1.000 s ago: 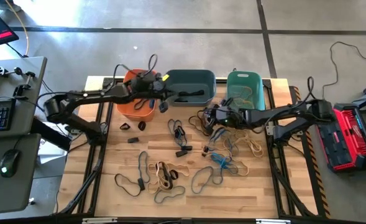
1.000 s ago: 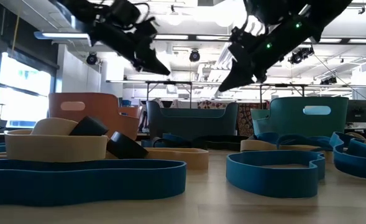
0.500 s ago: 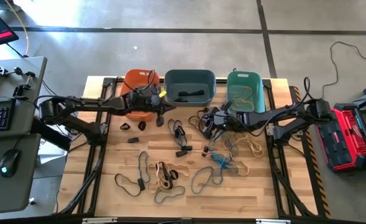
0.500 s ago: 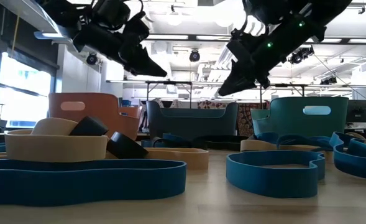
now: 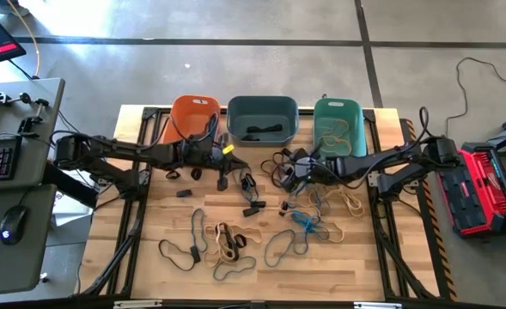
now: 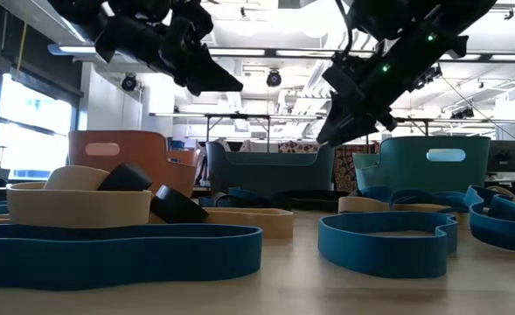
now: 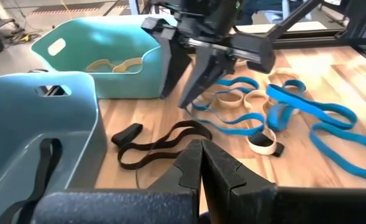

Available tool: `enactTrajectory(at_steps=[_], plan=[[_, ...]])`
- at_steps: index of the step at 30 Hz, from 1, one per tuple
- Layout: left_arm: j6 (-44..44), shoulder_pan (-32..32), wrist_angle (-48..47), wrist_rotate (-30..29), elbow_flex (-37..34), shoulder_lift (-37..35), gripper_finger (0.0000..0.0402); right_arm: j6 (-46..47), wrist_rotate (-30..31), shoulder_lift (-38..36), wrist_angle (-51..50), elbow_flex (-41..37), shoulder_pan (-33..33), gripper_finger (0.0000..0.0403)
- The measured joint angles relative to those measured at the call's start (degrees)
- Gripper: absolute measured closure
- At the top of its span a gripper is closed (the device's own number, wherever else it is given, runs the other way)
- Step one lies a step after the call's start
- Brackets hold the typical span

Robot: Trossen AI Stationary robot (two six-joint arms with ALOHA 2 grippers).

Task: Sort rubber bands into baskets
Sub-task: Put the black rubber band into the blue bin

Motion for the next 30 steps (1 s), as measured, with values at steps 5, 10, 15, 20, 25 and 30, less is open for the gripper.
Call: enactTrajectory(at_steps=[5,10,15,20,25,30], plan=[[-0.4,-2.4,0.0,-2.5,0.0,0.0,0.0401,0.2,4.1,0.1,-2.5,1.1,1.9,0.0253],[-0.5,-3.6,0.0,-3.4,0.0,0.0,0.0401,-5.0,4.5,2.2,-7.6,6.5,2.1,0.0253],[-1.9,-3.9,0.1,-3.4,0.0,0.1,0.0401,-10.6,3.8,5.7,-15.4,12.8,0.8,0.0253],[-3.1,-4.0,1.1,-3.2,0.0,1.4,0.0401,-11.5,-0.8,9.5,-18.6,14.5,-4.9,0.0253],[-4.5,-4.7,7.5,-3.2,-2.7,2.2,0.0401,-12.2,0.1,14.7,-18.4,14.4,-9.3,0.0253],[-7.3,-4.7,12.5,-3.1,-6.8,2.2,0.0401,-12.4,1.3,18.8,-17.5,14.4,-12.0,0.0253]])
